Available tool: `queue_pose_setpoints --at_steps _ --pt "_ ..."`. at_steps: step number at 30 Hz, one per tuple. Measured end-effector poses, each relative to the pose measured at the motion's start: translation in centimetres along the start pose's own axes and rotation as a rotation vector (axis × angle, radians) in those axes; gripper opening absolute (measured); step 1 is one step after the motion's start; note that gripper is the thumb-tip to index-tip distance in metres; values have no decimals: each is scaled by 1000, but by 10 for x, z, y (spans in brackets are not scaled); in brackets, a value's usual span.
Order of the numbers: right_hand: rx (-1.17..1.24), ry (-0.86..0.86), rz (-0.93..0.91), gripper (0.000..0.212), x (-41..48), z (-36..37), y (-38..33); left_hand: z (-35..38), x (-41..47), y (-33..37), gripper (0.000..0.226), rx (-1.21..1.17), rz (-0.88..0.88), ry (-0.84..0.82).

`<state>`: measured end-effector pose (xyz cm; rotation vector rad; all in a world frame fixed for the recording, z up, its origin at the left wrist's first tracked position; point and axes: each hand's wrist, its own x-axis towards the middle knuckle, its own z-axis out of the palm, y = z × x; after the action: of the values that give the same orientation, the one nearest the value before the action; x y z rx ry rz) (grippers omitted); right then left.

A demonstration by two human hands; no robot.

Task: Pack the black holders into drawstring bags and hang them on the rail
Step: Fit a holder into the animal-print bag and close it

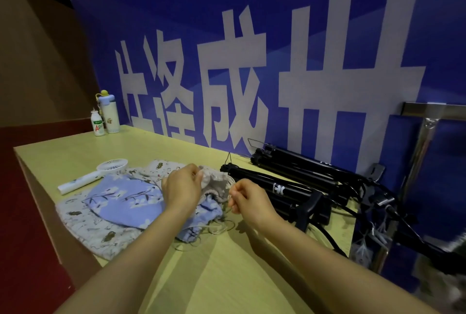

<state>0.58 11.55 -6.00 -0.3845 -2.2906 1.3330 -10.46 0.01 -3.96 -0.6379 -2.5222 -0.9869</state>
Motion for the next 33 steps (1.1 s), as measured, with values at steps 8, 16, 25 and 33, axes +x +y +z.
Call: queue_pose_setpoints --at_steps 8,16,25,33 --pt "-48 88 -323 11 4 20 -73 -73 8 27 23 -199 256 236" --pt "-165 192 -414 15 -1 22 -120 -131 -4 76 17 -385 334 344" --pt "-596 -205 -64 10 -10 15 -88 -112 -19 47 26 -438 -74 220" --pt "-496 -213 -224 28 -20 20 -119 -120 -28 91 18 -511 137 283"
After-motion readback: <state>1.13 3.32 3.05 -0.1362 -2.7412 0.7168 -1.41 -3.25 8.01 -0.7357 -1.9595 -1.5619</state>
